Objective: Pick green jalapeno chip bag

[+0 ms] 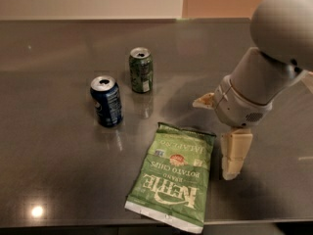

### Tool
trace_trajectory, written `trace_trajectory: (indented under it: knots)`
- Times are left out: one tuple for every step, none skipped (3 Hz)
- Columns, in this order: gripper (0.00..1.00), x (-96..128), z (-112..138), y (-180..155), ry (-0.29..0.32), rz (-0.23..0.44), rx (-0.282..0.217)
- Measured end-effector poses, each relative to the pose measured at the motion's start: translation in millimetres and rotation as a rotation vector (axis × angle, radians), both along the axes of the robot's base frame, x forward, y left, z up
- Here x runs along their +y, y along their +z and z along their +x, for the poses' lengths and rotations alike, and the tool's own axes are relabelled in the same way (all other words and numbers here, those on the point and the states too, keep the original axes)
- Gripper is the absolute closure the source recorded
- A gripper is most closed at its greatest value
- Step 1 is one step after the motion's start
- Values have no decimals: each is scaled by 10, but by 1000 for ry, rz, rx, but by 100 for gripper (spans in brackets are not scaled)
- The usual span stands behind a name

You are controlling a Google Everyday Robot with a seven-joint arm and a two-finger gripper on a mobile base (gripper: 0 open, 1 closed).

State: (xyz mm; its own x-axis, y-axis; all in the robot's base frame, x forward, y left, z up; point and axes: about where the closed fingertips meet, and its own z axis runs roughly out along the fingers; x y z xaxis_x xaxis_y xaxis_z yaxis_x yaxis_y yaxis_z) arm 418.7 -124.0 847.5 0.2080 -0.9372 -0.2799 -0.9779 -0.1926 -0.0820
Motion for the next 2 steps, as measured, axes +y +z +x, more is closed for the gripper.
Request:
trace_trajectory:
  knots:
    - [0,155,-93,-202,19,10,36]
    - [0,287,-162,-333,38,7,52]
